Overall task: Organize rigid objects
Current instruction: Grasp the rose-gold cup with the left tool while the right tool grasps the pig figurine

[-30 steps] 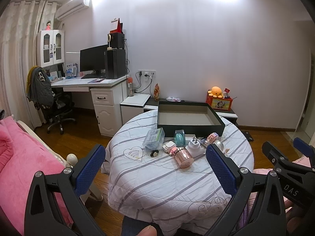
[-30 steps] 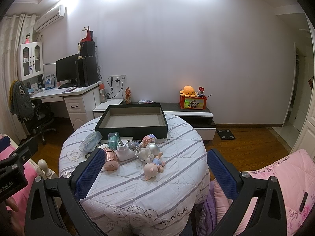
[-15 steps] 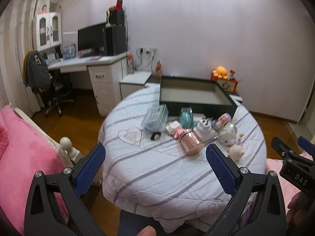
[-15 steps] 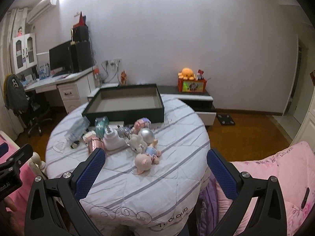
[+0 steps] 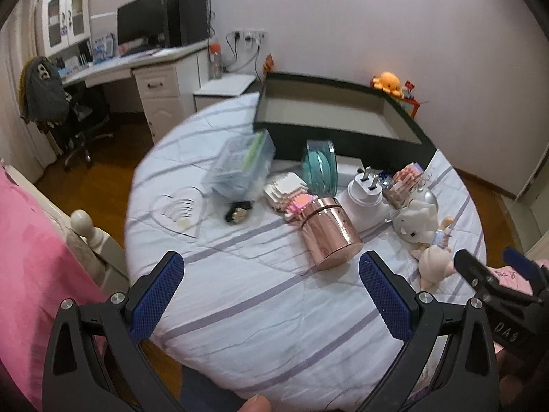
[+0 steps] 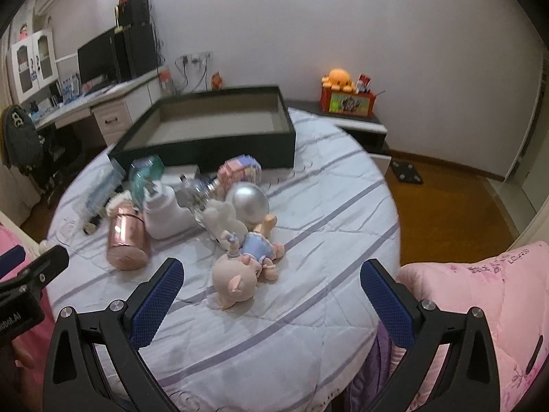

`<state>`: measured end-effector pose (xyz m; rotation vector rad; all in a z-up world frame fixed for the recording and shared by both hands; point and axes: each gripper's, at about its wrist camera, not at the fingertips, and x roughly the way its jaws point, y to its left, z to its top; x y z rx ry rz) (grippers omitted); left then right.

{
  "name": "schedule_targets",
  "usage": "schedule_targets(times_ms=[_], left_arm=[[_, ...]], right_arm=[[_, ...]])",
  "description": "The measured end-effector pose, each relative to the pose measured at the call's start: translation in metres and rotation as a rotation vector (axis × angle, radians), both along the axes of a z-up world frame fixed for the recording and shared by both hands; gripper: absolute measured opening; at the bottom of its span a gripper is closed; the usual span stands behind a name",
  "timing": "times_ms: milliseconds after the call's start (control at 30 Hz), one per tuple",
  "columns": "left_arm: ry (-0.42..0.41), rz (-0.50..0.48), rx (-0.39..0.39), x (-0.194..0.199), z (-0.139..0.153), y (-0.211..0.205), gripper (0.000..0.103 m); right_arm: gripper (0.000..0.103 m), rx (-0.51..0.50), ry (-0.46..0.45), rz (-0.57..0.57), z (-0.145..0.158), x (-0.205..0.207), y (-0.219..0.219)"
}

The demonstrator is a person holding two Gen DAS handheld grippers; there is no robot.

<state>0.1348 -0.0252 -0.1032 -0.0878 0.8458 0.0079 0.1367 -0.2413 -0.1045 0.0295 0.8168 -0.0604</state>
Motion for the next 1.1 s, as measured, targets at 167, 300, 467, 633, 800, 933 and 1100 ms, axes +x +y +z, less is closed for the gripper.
schedule_targets(times_ms=[167, 300, 467, 633, 800, 933, 1100], left_arm=[[0.081, 0.009, -0.023, 0.027, -0.027, -0.011, 0.103], [0.138, 0.012, -0.046, 0.045, -0.043, -0.018, 0.103], [0.152, 0.009, -0.052, 0.059, -0.053, -0.027, 0.103], [0.144, 0.029, -0.064, 0.071, -0.058, -0.030, 0.103], [0.108, -0.007, -0.068, 0.075, -0.059, -0.032, 0.096], [0.100, -0.051, -0.079, 0.075, -0.056, -0.032, 0.077], [0.100, -0.083, -0.083, 0.073, -0.054, -0.033, 0.069]], right_arm=[[0.103, 0.013, 0.064, 0.016, -0.024, 0.022, -0.006], [0.103, 0.031, 0.096, 0.040, -0.041, 0.036, -0.008], [0.098, 0.036, 0.111, 0.067, -0.053, 0.047, -0.005], [0.090, 0.040, 0.115, 0.085, -0.061, 0.053, -0.002], [0.064, 0.053, 0.098, 0.088, -0.058, 0.054, -0.004], [0.058, 0.078, 0.094, 0.094, -0.058, 0.054, -0.010], [0.058, 0.100, 0.088, 0.089, -0.057, 0.051, -0.013]])
